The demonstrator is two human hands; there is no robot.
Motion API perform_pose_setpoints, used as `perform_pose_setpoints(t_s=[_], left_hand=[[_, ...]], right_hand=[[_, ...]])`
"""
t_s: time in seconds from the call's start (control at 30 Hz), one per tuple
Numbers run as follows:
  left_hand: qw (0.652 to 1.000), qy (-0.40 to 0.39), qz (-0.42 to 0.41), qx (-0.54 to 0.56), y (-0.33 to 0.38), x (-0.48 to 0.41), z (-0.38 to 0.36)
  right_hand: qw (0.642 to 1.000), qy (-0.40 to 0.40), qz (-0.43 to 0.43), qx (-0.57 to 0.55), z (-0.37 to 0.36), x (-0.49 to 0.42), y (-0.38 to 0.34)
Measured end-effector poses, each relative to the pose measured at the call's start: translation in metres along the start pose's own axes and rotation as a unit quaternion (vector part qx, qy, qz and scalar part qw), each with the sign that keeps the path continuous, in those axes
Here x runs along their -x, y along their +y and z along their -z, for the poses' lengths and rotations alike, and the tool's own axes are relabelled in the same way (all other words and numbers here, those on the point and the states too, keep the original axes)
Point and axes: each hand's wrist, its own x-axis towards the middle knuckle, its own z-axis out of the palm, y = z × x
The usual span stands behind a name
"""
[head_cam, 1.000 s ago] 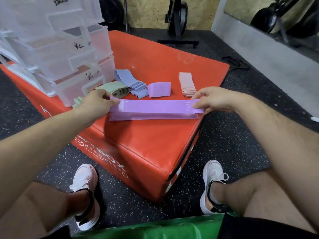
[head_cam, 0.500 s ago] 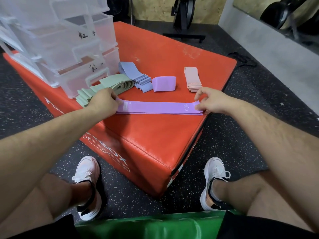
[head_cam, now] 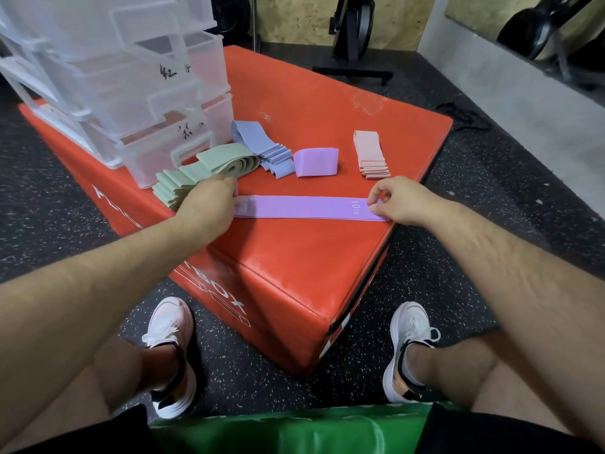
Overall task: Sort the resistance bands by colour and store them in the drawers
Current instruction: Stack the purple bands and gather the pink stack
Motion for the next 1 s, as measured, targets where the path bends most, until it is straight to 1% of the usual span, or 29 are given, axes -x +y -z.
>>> perform_pose_setpoints(t_s=[0.07,0.17,0.27,0.37,0.47,0.6,0.7,0.77,0.87,0.93,1.0], left_hand=[[1.000,-0.009,0.000,-0.018,0.003,-0.003,0.005],[1.000,-0.003,-0.006,-0.015,0.013,-0.013,0.013],[0.999,0.019,-0.030,0.036,0.033,-0.029,0.018],[0.995,0.030,-0.075,0.061,0.057,-0.042,0.018],[0.993,0.018,-0.095,0.072,0.076,-0.052,0.015],[0.992,-0.012,-0.090,0.082,0.088,-0.063,0.010],[0.992,-0.019,-0.088,0.085,0.092,-0.068,0.011],[0.992,-0.026,-0.082,0.097,0.091,-0.071,0.012],[0.987,-0.023,-0.084,0.138,0.092,-0.076,0.017],[0.977,-0.009,-0.093,0.192,0.097,-0.076,0.023],[0.959,-0.011,-0.099,0.264,0.102,-0.072,0.032]], right_hand=[[1.000,-0.005,0.001,0.015,0.002,-0.001,-0.003],[0.998,0.040,0.029,0.047,0.007,-0.009,-0.015],[0.993,0.087,0.077,0.018,0.007,-0.026,-0.033],[0.989,0.100,0.111,-0.004,0.003,-0.045,-0.051],[0.989,0.100,0.113,0.008,-0.004,-0.066,-0.064],[0.995,0.066,0.081,-0.005,-0.012,-0.087,-0.067],[0.993,0.084,0.077,-0.026,-0.010,-0.092,-0.065],[0.991,0.100,0.065,-0.058,-0.003,-0.091,-0.066],[0.987,0.099,0.020,-0.123,0.015,-0.085,-0.077],[0.973,0.093,-0.003,-0.210,0.027,-0.075,-0.087],[0.946,0.068,-0.014,-0.316,0.040,-0.061,-0.097]])
